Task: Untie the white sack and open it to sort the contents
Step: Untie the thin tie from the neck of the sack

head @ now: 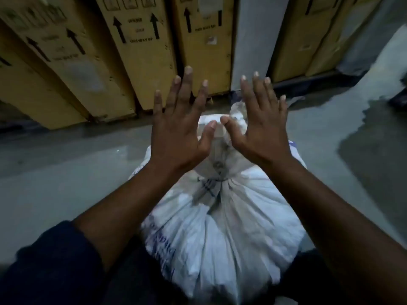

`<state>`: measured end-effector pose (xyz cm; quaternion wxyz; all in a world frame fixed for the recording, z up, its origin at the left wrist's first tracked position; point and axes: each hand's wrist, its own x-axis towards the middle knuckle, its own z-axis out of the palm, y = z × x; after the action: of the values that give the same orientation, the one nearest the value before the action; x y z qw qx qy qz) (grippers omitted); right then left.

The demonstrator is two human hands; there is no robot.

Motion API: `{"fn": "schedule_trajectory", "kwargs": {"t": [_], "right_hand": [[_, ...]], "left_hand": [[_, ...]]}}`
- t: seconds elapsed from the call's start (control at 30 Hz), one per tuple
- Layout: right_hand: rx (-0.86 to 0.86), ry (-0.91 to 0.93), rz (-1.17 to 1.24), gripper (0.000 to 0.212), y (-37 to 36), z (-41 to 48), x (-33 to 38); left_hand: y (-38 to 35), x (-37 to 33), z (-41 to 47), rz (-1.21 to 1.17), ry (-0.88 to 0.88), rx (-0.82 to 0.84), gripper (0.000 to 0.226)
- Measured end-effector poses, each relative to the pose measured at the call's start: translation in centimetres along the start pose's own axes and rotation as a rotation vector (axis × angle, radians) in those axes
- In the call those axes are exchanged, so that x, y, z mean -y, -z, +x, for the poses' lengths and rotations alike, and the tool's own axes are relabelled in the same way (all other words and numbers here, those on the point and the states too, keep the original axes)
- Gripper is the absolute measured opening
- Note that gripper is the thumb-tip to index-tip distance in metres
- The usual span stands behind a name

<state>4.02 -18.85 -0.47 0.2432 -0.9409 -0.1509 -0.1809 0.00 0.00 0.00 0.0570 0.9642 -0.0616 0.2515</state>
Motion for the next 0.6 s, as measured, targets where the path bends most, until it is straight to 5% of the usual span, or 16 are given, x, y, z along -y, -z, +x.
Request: {"fn": "schedule_trajectory", "kwargs": {"t": [0.33,0.6], "right_hand": [[-0.098,0.025,-0.092,0.081,7.1,-8.4,4.8],[-0.037,0.032,-0.082,0.078,2.6,-6.5,0.4]], "left_hand": [[8.0,-0.7,-9.7,0.011,0.08,-0.047,0.079],[0.6,-1.4,-7.4,-0.003,0.04,-0.02,0.075]]}}
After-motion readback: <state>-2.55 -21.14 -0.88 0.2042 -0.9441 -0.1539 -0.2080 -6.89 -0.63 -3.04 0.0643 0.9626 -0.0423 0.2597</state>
